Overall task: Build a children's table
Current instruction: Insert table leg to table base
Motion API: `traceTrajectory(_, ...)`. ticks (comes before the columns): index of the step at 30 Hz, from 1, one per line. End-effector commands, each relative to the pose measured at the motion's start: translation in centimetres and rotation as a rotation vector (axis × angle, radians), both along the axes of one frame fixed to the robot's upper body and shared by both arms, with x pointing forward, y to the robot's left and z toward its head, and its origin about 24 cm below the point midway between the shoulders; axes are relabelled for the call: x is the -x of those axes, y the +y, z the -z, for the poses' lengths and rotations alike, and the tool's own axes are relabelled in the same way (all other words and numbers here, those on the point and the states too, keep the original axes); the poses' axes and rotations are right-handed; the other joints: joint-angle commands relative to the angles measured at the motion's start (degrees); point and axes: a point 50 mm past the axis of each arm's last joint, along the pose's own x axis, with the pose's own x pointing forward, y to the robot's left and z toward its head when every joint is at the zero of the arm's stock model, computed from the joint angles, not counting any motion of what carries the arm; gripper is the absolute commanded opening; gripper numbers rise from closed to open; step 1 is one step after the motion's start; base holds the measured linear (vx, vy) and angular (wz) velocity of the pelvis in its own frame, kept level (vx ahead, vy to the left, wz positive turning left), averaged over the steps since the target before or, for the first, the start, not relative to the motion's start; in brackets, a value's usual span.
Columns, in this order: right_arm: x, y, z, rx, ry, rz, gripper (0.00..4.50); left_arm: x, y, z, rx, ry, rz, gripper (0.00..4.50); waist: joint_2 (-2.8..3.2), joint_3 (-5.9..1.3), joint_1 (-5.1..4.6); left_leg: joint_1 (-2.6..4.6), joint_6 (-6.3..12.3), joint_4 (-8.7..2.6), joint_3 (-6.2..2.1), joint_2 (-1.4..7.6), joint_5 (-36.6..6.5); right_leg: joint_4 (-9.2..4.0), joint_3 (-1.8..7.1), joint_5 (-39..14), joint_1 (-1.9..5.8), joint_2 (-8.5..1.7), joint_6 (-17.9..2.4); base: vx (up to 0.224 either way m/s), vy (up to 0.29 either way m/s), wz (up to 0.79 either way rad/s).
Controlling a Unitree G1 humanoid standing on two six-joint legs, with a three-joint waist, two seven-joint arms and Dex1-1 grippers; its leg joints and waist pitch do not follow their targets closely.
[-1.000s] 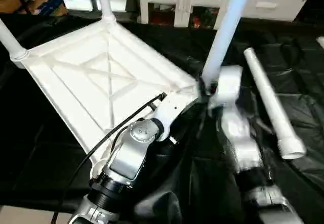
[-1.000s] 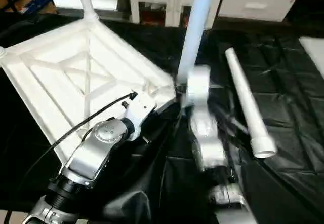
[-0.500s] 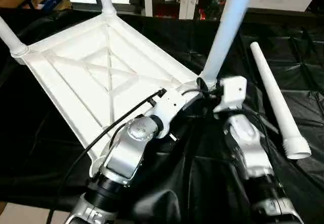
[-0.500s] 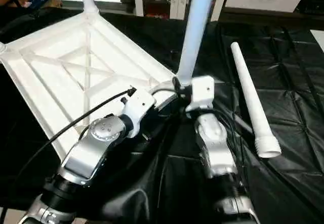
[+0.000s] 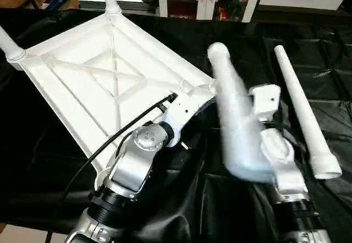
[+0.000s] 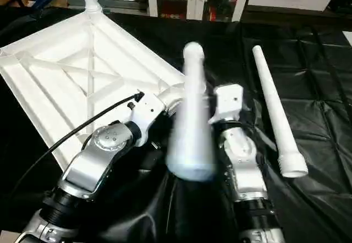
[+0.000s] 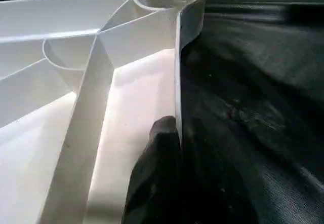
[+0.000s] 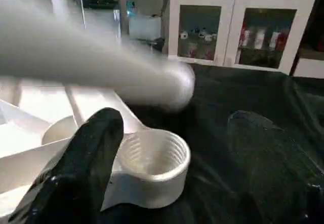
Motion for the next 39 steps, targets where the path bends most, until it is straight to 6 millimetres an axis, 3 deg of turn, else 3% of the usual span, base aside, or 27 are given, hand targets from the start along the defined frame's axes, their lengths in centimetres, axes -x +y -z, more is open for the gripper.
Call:
traceTrajectory(1,0.3,-0.3,-0.2,-0.002,-0.006,0.006,3.66,0.4,1.5,3.1,-0.050,0.122,-0.066,0.00,-1.15,-4.01,0.29,-0.21,5.97,-2.83,-0.23,2.30,-9.35,-3.19,1.93,-16.18,2.81,-2.40,-10.14,0.000,0.000,0.00)
traceTrajectory(11,2.4,-1.5,1.8,0.039,0.057,0.051,3.66,1.2,1.8,3.8,-0.070,0.130,-0.040,0.00,-1.18,-4.47,0.19,-0.59,7.60,-2.13,-0.12,2.10,-6.81,-2.48,1.79,-13.38,3.21,-2.12,-11.73,0.000,0.000,0.00)
traceTrajectory(15,3.2,-1.8,2.0,0.042,0.064,0.056,3.66,1.0,2.2,3.8,-0.076,0.115,-0.039,0.00,-0.88,-4.38,0.08,-0.40,6.60,-2.28,-0.19,2.16,-9.68,-2.86,1.77,-17.47,3.00,-2.07,-10.08,0.000,0.000,0.00)
traceTrajectory(21,3.8,-2.5,2.1,0.058,0.065,0.074,3.66,1.2,2.4,3.9,-0.087,0.098,0.015,0.00,-1.02,-4.62,-0.14,-0.56,6.45,-2.16,-0.22,1.98,-9.47,-2.83,1.79,-17.32,3.13,-2.02,-9.31,0.000,0.000,0.00)
traceTrajectory(29,3.1,-4.4,0.2,0.061,0.044,0.064,3.66,1.1,3.1,3.9,-0.100,0.078,0.034,0.00,-0.80,-4.91,-0.31,-0.50,7.54,-1.79,-0.23,1.94,-8.14,-2.38,1.70,-14.31,3.31,-1.91,-10.56,0.000,0.000,0.00)
traceTrajectory(35,2.3,-4.4,-2.0,0.099,0.024,-0.094,4.31,1.4,4.0,3.8,-0.122,0.050,0.137,0.00,-0.78,-4.90,-0.23,-0.32,8.25,-1.61,-0.21,1.96,-8.28,-2.39,1.67,-15.56,3.27,-1.91,-11.10,0.000,0.000,0.00)
traceTrajectory(38,2.0,-4.6,-2.5,0.127,0.018,-0.113,4.46,2.1,4.0,3.8,-0.111,0.053,0.254,0.00,-0.82,-4.96,0.10,-0.23,7.63,-1.57,-0.18,2.09,-8.38,-2.25,1.76,-16.84,3.11,-2.05,-11.05,0.000,0.000,0.00)
traceTrajectory(39,2.0,-4.8,-2.6,0.138,0.017,-0.114,4.50,2.4,4.1,3.8,-0.105,0.062,0.295,0.45,-0.72,-4.98,0.15,-0.17,7.40,-1.64,-0.15,2.15,-8.08,-2.17,1.81,-16.79,3.04,-2.04,-11.14,0.000,0.000,0.00)
